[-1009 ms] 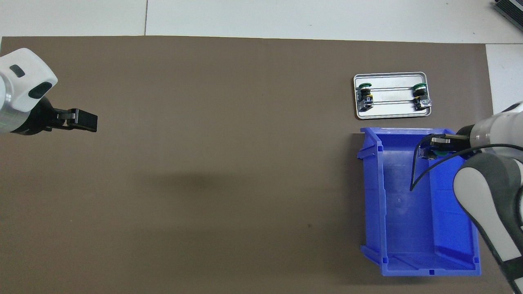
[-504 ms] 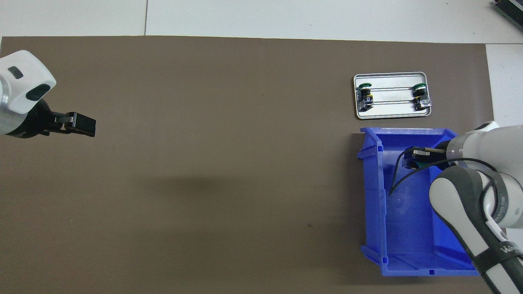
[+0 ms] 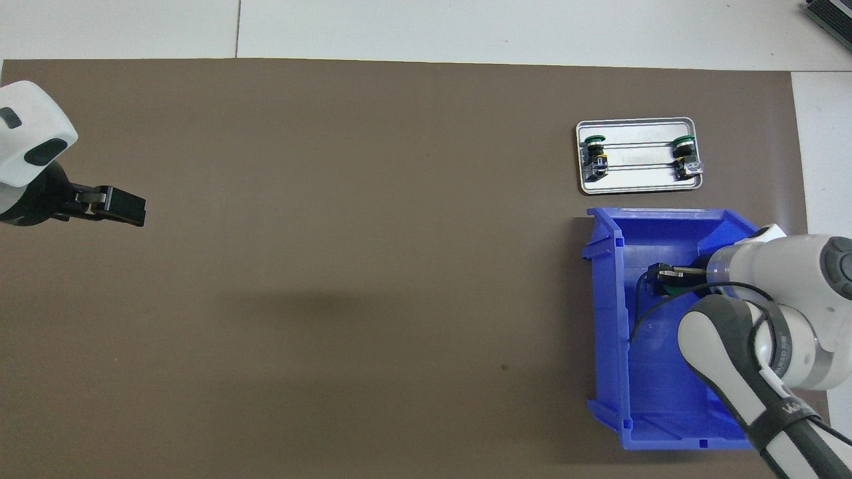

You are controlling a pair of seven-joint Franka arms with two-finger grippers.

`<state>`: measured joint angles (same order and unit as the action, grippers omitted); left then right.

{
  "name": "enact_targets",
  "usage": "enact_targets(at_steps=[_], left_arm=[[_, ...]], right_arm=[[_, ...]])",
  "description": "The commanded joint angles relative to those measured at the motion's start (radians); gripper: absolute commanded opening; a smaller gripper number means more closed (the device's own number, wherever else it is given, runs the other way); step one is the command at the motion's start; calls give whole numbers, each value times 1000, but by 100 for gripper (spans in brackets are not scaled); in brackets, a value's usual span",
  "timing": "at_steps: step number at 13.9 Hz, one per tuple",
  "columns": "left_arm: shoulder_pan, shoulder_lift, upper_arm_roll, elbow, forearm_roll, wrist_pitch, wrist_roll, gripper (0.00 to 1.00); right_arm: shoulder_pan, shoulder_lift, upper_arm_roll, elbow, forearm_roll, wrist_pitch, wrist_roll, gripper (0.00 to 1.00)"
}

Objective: Place and press button with both arms
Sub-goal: 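Carry the green part into the blue bin and lower it, then open the right gripper and withdraw it from the blue bin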

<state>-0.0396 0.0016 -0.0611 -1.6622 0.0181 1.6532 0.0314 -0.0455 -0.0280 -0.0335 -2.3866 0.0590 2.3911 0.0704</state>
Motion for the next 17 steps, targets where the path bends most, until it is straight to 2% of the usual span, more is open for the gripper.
enact_targets(at_steps=[1, 5, 8, 12, 13, 15, 17], left_arm=[[-6, -5, 9, 1, -7, -15, 9, 100], [-9, -5, 11, 1, -7, -15, -5, 100], [-9, -5, 9, -1, -6, -9, -47, 100], [-9, -8, 10, -7, -6, -10, -42, 100], [-6, -8, 9, -8, -6, -10, -38, 100], [-5, -8, 9, -7, -6, -12, -39, 100], [3, -9, 9, -7, -6, -12, -38, 100]], right_arm=[[-8, -13, 9, 68, 27, -38, -27, 100], [1, -13, 7, 321, 8, -272, -4, 100], [4, -12, 9, 464, -2, -387, -6, 100], [6, -3, 21, 660, -87, -634, -12, 100], [7, 8, 24, 728, -90, -708, -14, 100], [45, 87, 32, 910, -158, -861, -15, 100], [71, 94, 37, 923, -160, -880, -1, 100]])
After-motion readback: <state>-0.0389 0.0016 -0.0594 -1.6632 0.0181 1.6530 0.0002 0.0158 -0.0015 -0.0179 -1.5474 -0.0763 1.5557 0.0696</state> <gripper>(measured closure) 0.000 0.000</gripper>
